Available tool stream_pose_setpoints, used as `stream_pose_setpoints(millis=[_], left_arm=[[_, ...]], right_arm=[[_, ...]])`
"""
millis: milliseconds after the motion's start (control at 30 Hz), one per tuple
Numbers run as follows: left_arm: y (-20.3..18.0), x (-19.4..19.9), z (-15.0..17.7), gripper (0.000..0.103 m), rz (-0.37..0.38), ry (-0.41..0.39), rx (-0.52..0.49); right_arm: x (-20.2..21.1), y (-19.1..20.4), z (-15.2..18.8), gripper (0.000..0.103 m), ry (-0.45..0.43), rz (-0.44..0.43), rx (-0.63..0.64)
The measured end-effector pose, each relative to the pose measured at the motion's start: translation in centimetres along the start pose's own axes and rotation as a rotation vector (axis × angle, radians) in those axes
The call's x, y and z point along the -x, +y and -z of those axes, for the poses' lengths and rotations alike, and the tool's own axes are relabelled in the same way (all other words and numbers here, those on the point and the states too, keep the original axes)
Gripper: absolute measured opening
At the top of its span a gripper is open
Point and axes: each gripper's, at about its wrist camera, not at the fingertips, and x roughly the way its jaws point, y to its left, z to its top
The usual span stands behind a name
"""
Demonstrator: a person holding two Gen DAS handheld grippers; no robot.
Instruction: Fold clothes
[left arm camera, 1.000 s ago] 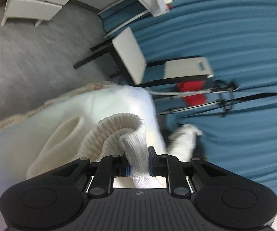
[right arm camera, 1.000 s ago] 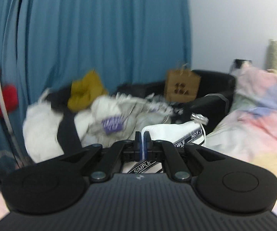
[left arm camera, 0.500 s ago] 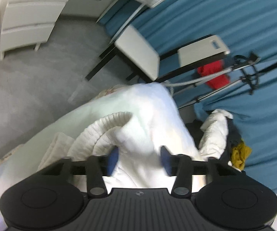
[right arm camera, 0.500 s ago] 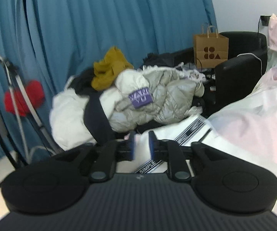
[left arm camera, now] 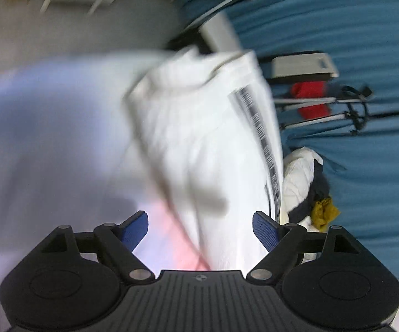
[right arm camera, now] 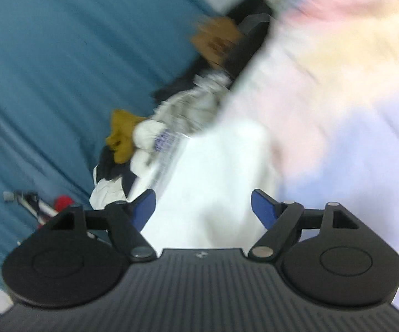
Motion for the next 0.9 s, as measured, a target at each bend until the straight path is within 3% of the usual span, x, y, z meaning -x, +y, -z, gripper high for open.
stream_pose_setpoints(millis=[133,267,367,433,467,500,533,600,633,667,833,900], left_arm=[[0.7,-1.6,-0.8,0.087,0.047,-0.036,0.010],[1.5,-4.4,-1.7,0.086,0.074,-0.027,0.054],[0.9,-6.2,-2.1,0.084,0.089,-0.057,0.005],[0.1,-7.0,-2.0,0.076,0.087,-0.099,-0.059],[-0.3,-7.2,-1.9,0.075,0.082,-0.123,-0.093],[-0.7,-7.6,-1.8,0.068,0.083,-0.142,-0.128],[-0.9,-7.7,-1.8,0.055,0.078,-0.156,-0.148],[-0.9,-7.9,-1.9,0.041,0.066,-0.179,-0.155],[-0.8,-7.8,-2.1,0.025,0.069,-0.189,-0.151],[-0.6,-7.6,-2.2,0.020,0.070,-0.201,-0.150],[-2.4,-5.9,-1.7,0.014,0.104,-0.277,-0.237],[-2.8,-4.7,-1.8,0.014,0.156,-0.290,-0.230]], right_arm=[[-0.3,-5.2,1.7,0.079,0.073,0.008,-0.196],[-3.1,-6.8,1.8,0.079,0.062,-0.004,-0.225],[-5.1,-7.2,1.3,0.078,0.015,-0.074,-0.231],[-6.3,-6.9,1.3,0.077,-0.013,-0.094,-0.181],[-6.5,-6.7,1.5,0.066,-0.043,-0.081,-0.152],[-6.8,-6.5,1.7,0.061,-0.074,-0.067,-0.123],[-7.0,-6.3,1.9,0.056,-0.105,-0.053,-0.093],[-7.3,-5.9,2.1,0.024,-0.141,-0.036,-0.053],[-7.1,-5.7,2.2,0.021,-0.157,-0.029,-0.051],[-6.9,-5.5,2.3,0.018,-0.173,-0.022,-0.050],[-4.8,-4.5,2.1,0.011,-0.233,0.015,-0.046],[-2.9,-4.2,1.8,0.010,-0.241,0.026,-0.045]])
